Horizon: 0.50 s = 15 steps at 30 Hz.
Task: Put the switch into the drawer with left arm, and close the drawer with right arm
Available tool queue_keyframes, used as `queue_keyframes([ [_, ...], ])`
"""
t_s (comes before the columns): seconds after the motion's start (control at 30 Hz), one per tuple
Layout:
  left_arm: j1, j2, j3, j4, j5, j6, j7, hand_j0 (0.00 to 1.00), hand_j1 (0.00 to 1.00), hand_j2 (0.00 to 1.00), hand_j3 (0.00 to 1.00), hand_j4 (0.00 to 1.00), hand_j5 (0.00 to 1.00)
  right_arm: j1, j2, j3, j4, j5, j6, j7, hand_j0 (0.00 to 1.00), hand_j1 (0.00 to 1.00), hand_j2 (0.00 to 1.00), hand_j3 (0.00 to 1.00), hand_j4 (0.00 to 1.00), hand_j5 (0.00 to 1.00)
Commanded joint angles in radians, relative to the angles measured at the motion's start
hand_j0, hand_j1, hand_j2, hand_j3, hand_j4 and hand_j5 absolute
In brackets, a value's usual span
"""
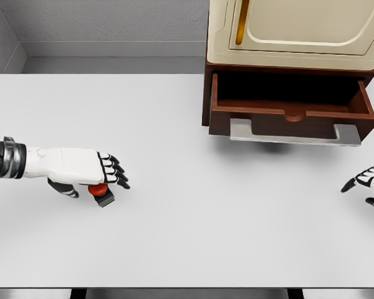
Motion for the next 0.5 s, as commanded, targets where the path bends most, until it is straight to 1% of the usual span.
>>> queue_keyframes([
  [0.0,0.0,0.003,-0.008,-0.001,0.0,0.002,-0.001,0.83,0.83,0.83,0.83,0.83,0.83,0.0,0.025,-0.026,-0.003,-0.056,0.003,0.017,0.59,0.59,0.59,0.59,0.59,0.59],
  [0.03,0.0,0.003,-0.012,0.001,0.0,0.002,-0.001,0.78,0.78,0.78,0.78,0.78,0.78,0.0,0.05,-0.032,-0.003,-0.059,0.003,0.017,0.59,0.59,0.59,0.59,0.59,0.59],
  [0.1,0.0,0.003,-0.022,-0.001,0.0,0.002,-0.001,0.74,0.74,0.74,0.74,0.74,0.74,0.0,0.053,-0.035,-0.004,-0.077,0.003,0.017,0.59,0.59,0.59,0.59,0.59,0.59],
  [0.2,0.0,0.004,-0.022,0.001,0.0,0.002,-0.001,0.73,0.73,0.73,0.73,0.73,0.73,0.006,0.051,-0.044,-0.003,-0.109,0.003,0.017,0.6,0.6,0.6,0.6,0.6,0.6],
  [0.27,0.0,0.004,-0.022,0.001,0.0,0.002,-0.002,0.73,0.73,0.73,0.73,0.73,0.73,0.021,0.051,-0.075,-0.001,-0.114,0.003,0.017,0.61,0.61,0.61,0.61,0.61,0.61],
  [0.33,0.0,0.004,-0.022,0.001,0.0,0.002,-0.002,0.73,0.73,0.73,0.73,0.73,0.73,0.035,0.048,-0.075,-0.001,-0.128,0.003,0.017,0.61,0.61,0.61,0.61,0.61,0.61],
  [0.47,-0.002,0.004,-0.022,-0.001,0.0,0.002,-0.002,0.73,0.73,0.73,0.73,0.73,0.73,0.035,0.042,-0.081,-0.001,-0.146,0.003,0.017,0.61,0.61,0.61,0.61,0.61,0.61],
])
